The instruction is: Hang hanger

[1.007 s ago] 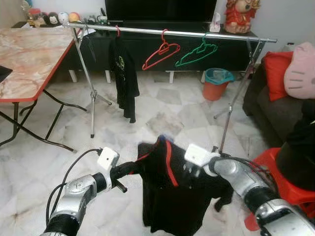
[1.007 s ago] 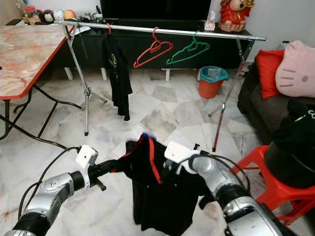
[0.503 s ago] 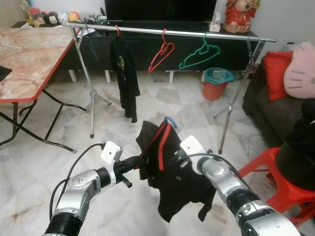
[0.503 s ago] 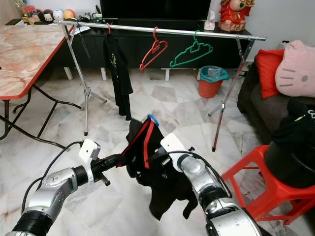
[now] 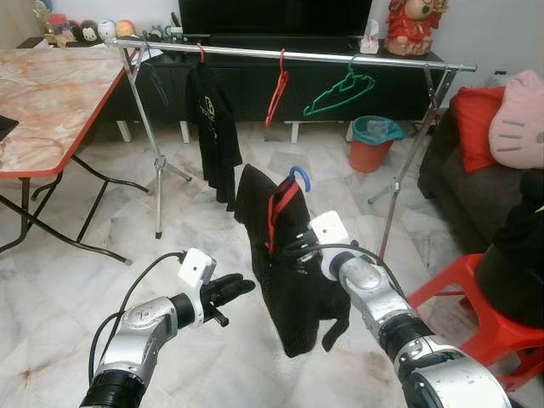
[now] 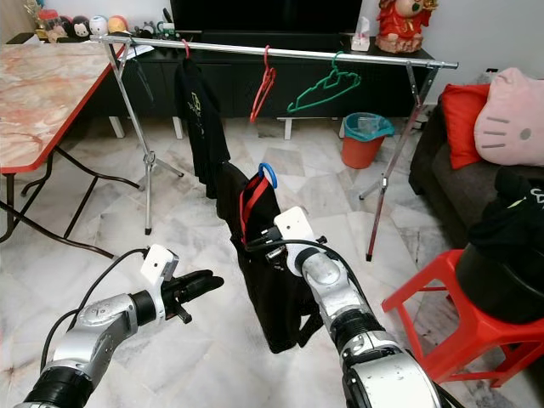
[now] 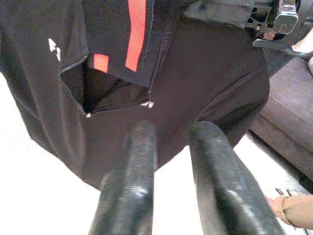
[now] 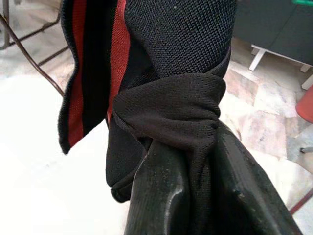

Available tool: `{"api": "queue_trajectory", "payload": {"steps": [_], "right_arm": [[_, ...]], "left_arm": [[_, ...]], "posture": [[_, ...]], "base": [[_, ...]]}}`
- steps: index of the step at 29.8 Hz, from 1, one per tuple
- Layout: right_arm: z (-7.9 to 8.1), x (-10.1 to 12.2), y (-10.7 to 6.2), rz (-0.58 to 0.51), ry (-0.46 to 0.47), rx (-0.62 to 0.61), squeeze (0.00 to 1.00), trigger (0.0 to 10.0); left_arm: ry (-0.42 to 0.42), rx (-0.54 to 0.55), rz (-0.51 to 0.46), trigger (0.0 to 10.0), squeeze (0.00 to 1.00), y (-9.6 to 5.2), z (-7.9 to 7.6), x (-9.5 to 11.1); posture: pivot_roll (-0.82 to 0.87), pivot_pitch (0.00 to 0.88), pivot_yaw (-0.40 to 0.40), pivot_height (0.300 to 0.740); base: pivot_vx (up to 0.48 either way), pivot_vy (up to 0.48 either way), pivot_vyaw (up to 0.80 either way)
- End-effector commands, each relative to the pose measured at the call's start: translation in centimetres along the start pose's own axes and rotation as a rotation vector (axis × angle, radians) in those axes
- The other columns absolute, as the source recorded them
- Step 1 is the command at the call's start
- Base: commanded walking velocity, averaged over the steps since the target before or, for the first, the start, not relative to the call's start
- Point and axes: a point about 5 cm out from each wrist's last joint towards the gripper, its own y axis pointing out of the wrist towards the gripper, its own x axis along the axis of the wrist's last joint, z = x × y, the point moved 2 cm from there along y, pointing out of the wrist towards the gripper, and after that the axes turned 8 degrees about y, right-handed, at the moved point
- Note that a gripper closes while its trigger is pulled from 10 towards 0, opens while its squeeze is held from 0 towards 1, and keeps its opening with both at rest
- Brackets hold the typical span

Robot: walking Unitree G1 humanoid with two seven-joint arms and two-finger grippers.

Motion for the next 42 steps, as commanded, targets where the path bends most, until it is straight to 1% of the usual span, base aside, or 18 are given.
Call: {"api": "queue_trajectory", "payload": {"steps": [1, 3, 7, 9, 10, 11, 12, 13, 14, 17, 19, 23, 27, 29, 33, 35, 36, 42], "right_arm": [[-0.3, 1.8, 0.3, -0.072, 0.005, -0.004, 0.00, 0.0], [-0.3, 1.9, 0.3, -0.076, 0.003, 0.003, 0.00, 0.0], [-1.1, 1.5, 0.0, -0.050, -0.041, 0.021, 0.00, 0.0], [-1.7, 0.9, -0.3, -0.015, -0.055, 0.009, 0.00, 0.0], [-2.7, 0.3, -0.7, 0.008, -0.054, 0.011, 0.00, 0.0], [-2.7, 0.3, -0.7, 0.008, -0.054, 0.011, 0.00, 0.0], [-3.0, -0.3, -1.2, 0.031, -0.064, 0.065, 0.00, 0.0], [-2.7, -0.9, -1.7, 0.043, -0.078, 0.157, 0.00, 0.0], [-2.7, -1.1, -1.9, 0.049, -0.079, 0.199, 0.00, 0.0], [-2.9, -1.3, -2.5, 0.050, -0.083, 0.258, 0.00, 0.0], [-3.3, -1.1, -3.1, 0.035, -0.040, 0.339, 0.00, 0.0], [-3.0, -0.9, -3.6, 0.025, 0.004, 0.447, 0.00, 0.0], [-2.2, -0.7, -4.2, 0.020, -0.010, 0.591, 0.00, 0.0], [-1.9, -0.7, -4.4, 0.017, -0.010, 0.641, 0.00, 0.0], [-1.6, -1.0, -4.9, 0.042, -0.006, 0.723, 0.00, 0.0], [-1.5, -1.3, -5.1, 0.057, -0.025, 0.747, 0.00, 0.0], [-1.2, -2.0, -5.5, 0.090, -0.060, 0.792, 0.00, 0.0], [-0.7, -3.1, -6.4, 0.137, -0.100, 0.870, 0.00, 0.0]], "left_arm": [[0.016, -0.006, 0.003, 10.0, 1.00, 0.1, 0.3, 0.5], [0.019, -0.004, 0.002, 10.0, 1.00, 0.0, 0.3, 0.6], [0.048, 0.038, -0.010, 10.0, 1.00, -0.8, 1.3, 1.2], [0.060, 0.046, -0.013, 10.0, 1.00, -1.2, 1.6, 1.5], [0.082, 0.030, -0.019, 10.0, 1.00, -1.8, 1.7, 2.0], [0.082, 0.030, -0.019, 10.0, 1.00, -1.8, 1.7, 2.0], [0.099, 0.017, -0.027, 10.0, 1.00, -2.4, 1.8, 2.6], [0.112, -0.007, -0.030, 10.0, 1.00, -2.8, 1.8, 3.1], [0.119, -0.024, -0.028, 10.0, 1.00, -3.1, 1.7, 3.3], [0.136, -0.057, -0.021, 10.0, 1.00, -3.4, 1.4, 3.5], [0.140, -0.101, -0.008, 10.0, 1.00, -3.7, 1.0, 3.6], [0.137, -0.130, -0.005, 10.0, 1.00, -3.8, 0.7, 3.7], [0.131, -0.158, 0.007, 10.0, 1.00, -3.9, 0.3, 3.7], [0.133, -0.164, 0.006, 10.0, 1.00, -3.9, 0.2, 3.8], [0.145, -0.227, 0.019, 10.0, 1.00, -3.9, -0.4, 4.1], [0.155, -0.240, 0.021, 10.0, 1.00, -3.8, -0.4, 4.4], [0.166, -0.248, 0.020, 10.0, 1.00, -3.9, -0.4, 4.8], [0.183, -0.300, 0.016, 10.0, 1.00, -4.2, -1.1, 5.5]], "posture": [[0.03, 0.000, -0.027, 0.740], [0.03, 0.000, -0.027, 0.740], [0.03, 0.000, -0.024, 0.740], [0.03, 0.000, -0.029, 0.740], [0.05, 0.000, -0.034, 0.740], [0.05, 0.000, -0.034, 0.740], [0.05, 0.000, -0.035, 0.740], [0.05, 0.000, -0.035, 0.740], [0.05, 0.000, -0.035, 0.740], [0.05, 0.000, -0.035, 0.740], [0.05, 0.000, -0.043, 0.740], [0.04, 0.000, -0.044, 0.740], [0.04, 0.000, -0.045, 0.740], [0.04, 0.000, -0.049, 0.740], [0.04, 0.000, -0.053, 0.740], [0.04, 0.000, -0.056, 0.740], [0.04, 0.000, -0.056, 0.740], [0.04, 0.000, -0.060, 0.740]], "base": [[0.000, 0.000, 0.00], [0.000, 0.000, 0.00], [0.000, 0.000, 0.00], [0.000, 0.000, 0.00], [0.000, 0.000, 0.00], [0.000, 0.000, 0.00], [0.000, 0.000, 0.00], [0.000, 0.000, 0.00], [0.000, 0.000, 0.00], [0.000, 0.000, 0.00], [0.000, 0.000, 0.00], [0.000, 0.000, 0.00], [0.000, 0.000, 0.00], [0.000, 0.000, 0.00], [0.000, 0.000, 0.00], [0.000, 0.000, 0.00], [0.000, 0.000, 0.00], [0.000, 0.000, 0.00]]}}
